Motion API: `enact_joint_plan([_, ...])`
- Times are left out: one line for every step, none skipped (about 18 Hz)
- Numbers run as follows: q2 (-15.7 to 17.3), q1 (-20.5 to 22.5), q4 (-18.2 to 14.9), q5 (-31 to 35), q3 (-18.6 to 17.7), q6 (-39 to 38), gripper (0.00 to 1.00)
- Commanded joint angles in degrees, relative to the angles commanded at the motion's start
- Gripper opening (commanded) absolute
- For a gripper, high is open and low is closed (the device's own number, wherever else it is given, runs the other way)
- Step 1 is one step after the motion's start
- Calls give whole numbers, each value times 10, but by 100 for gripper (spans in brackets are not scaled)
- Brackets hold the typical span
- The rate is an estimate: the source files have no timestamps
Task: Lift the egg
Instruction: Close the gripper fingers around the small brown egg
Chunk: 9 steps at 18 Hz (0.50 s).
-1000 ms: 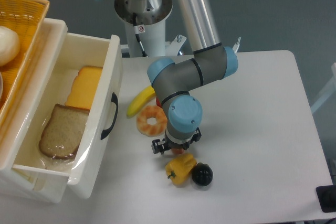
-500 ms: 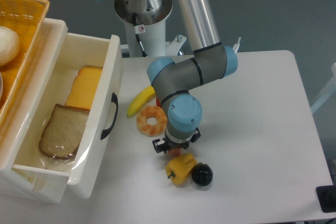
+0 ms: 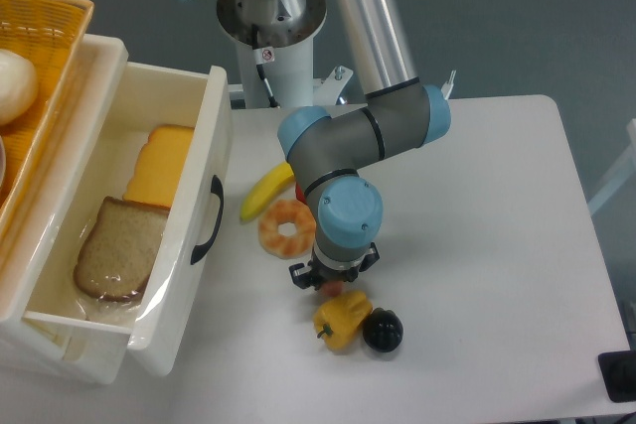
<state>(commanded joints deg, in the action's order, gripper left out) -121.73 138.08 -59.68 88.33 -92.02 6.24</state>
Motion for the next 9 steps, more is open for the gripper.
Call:
enact_joint_plan([3, -2, 0, 0, 0, 7, 21])
enact_joint_plan([4, -3, 0, -1, 3, 24, 21])
enact_joint_plan([9, -3, -1, -1, 9, 42, 21])
enact_joint_plan([13, -4, -2, -1, 14, 58, 21])
enact_joint_plan([17, -4, -2, -1, 18, 74, 21])
enact_joint_plan([25, -4, -3, -1, 18, 96, 21])
enact_joint_plan([31, -4, -3, -1, 18, 126, 21])
enact_joint_plan([39, -5, -3, -3, 21, 159, 21])
enact_joint_plan([47, -6, -3, -2, 22, 189, 21])
